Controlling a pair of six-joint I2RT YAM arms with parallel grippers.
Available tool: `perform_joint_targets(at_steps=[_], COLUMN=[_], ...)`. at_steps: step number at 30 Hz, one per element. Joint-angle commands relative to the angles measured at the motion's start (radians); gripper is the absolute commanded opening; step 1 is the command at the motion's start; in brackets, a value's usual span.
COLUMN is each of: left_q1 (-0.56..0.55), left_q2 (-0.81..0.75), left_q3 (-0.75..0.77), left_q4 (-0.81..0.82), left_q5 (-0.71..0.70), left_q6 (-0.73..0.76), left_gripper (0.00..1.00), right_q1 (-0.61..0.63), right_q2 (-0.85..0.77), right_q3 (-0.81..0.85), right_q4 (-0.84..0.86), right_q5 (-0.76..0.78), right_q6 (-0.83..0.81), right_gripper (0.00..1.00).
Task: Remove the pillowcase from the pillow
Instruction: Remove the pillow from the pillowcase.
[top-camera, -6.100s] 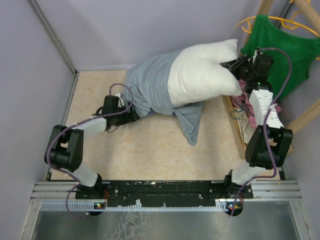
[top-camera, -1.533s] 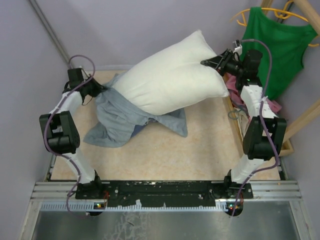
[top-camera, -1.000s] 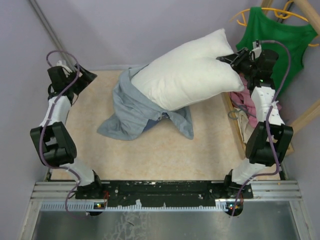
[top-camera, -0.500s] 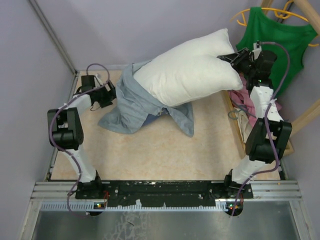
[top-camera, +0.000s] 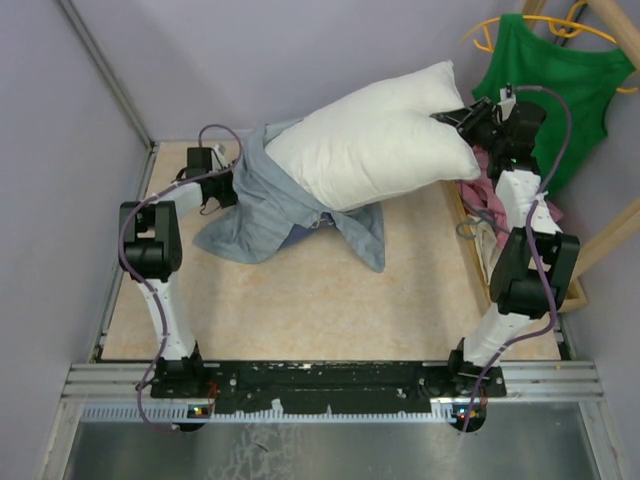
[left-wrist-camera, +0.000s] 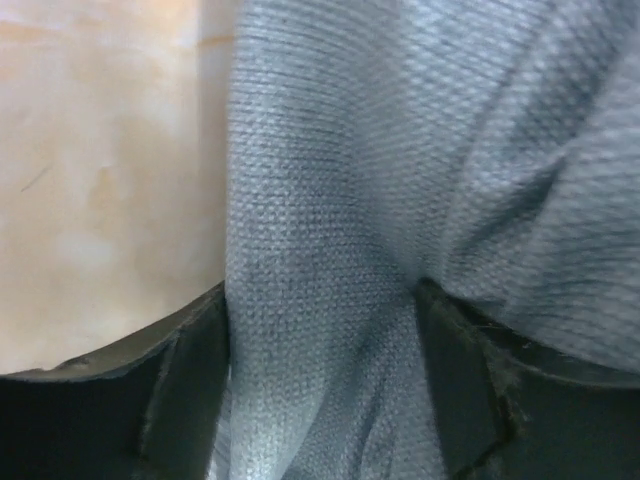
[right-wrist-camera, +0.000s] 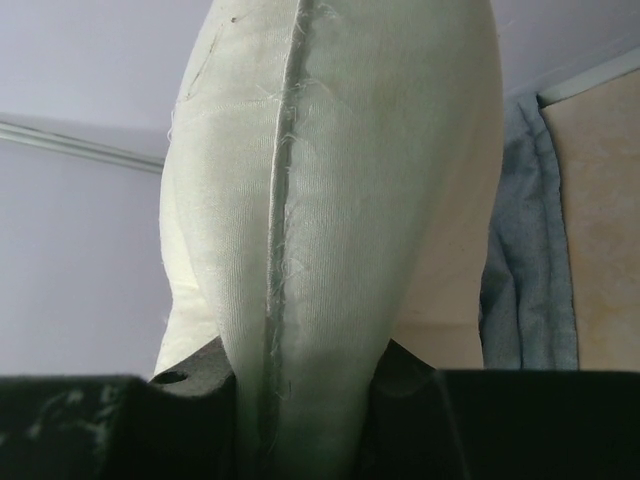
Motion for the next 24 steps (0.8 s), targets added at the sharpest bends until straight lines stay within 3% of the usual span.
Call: perform_joint_targets(at_steps=[1, 3, 4, 5, 16, 20, 24], left_q1=[-0.044, -0.039, -0.033, -0.024, 0.302, 0.458, 0.529], left_q2=[0.076, 0.057, 0.043, 0.026, -0.419, -0.432, -0.45], left_q3=[-0.049, -0.069, -0.069, -0.067, -0.169, -0.106, -0.108], left_q4=[0.078, 0.134, 0.135, 0.127, -0.002, -0.141, -0.296], left_q5=[0.152, 0.166, 0.153, 0.131, -0.304, -0.373, -0.529], left_q6=[-0.05, -0.075, -0.079, -0.086, -0.186, -0.211, -0.277], left_gripper=[0.59, 0.33, 0.12, 0.01, 0.0, 0.0, 0.0], right_q1=[0.022, 0.022, 0.022, 0.021, 0.015, -0.005, -0.053], right_q2=[-0.001, 0.001, 0.004, 0.005, 0.024, 0.008, -0.057], right_q3=[0.064, 0.074, 0.081, 0.087, 0.096, -0.022, -0.105], right_q4=[0.109, 0.109, 0.109, 0.109, -0.014, 0.076, 0.1], right_q5=[-0.048, -0.058, -0.062, -0.065, 0.025, 0.039, 0.108], right_q6=[0.019, 0.02, 0.019, 0.018, -0.051, 0.032, 0.056], right_gripper=[0.0, 0.0, 0.0, 0.0, 0.0, 0.0, 0.0])
